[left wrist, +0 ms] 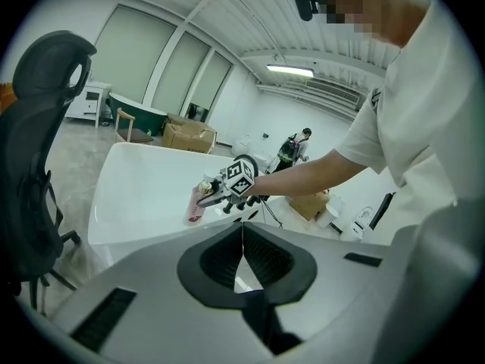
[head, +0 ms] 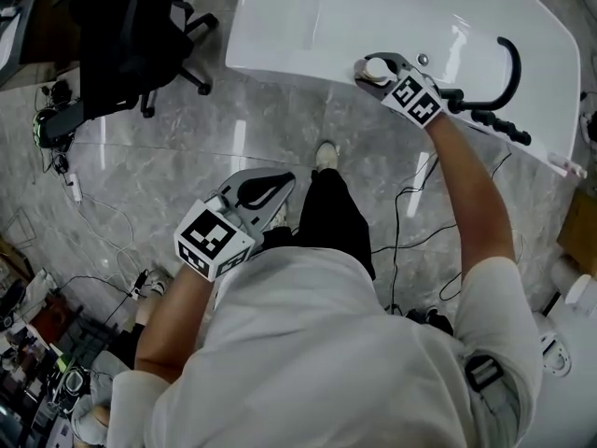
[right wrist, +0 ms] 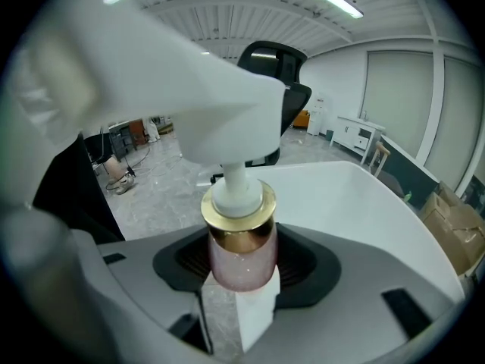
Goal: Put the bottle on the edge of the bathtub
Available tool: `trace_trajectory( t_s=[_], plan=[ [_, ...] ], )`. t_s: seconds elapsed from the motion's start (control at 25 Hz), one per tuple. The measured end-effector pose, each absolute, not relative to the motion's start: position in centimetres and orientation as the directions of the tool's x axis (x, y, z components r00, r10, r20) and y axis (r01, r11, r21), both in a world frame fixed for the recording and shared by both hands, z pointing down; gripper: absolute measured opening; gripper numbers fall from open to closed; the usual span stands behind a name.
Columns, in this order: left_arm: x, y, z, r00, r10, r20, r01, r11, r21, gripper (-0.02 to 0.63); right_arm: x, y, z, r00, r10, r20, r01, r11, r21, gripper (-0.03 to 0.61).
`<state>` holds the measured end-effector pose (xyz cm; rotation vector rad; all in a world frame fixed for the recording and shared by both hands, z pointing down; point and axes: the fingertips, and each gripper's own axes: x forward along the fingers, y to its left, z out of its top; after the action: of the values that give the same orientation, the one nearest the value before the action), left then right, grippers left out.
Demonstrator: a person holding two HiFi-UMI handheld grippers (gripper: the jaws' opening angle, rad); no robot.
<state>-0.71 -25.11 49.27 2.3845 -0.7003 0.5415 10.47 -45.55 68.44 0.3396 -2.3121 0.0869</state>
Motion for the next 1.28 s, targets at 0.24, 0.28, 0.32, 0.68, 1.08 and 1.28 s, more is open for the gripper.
trace_trajectory(
  t_s=[0.24, 0.28, 0.32, 0.68, 1.08, 1.28],
  plan=[
    [-0.7, -24.8, 49.1, 0.782, -0.349, 0.516, -0.586, -0.694, 0.419, 0.018, 10.3, -45.4, 68.3, -0.664, -0.225, 0.713, -0.271, 0.961, 0.051, 0.259],
    [-0.8, -24.7, 49.1, 0.783, -0.348, 0.516, -0.585, -0.695, 0.418, 0.018, 10.3, -45.4, 68.2, -0.659, -0.228, 0.717, -0.273, 0.961, 0.055, 0.269],
    [-0.8, -24.5, 49.0, 0.783, -0.347, 0.516, -0.584, -0.696, 0.418, 0.018, 10.4, -45.4, 68.2, -0.652, -0.234, 0.722, -0.277, 0.959, 0.060, 0.284],
    [-0.6, -23.4, 48.3, 0.791, -0.337, 0.510, -0.569, -0.713, 0.410, 0.018, 12.6, -45.3, 67.8, -0.602, -0.303, 0.739, -0.362, 0.928, 0.085, 0.337],
    [-0.3, -21.6, 46.8, 0.816, -0.319, 0.482, -0.526, -0.754, 0.393, 0.018, 16.0, -42.7, 65.8, -0.556, -0.400, 0.729, -0.495, 0.863, 0.096, 0.342],
    [-0.8, -19.8, 45.6, 0.835, -0.304, 0.459, -0.494, -0.782, 0.381, 0.018, 17.2, -39.9, 63.9, -0.543, -0.481, 0.689, -0.595, 0.799, 0.089, 0.313]
  ],
)
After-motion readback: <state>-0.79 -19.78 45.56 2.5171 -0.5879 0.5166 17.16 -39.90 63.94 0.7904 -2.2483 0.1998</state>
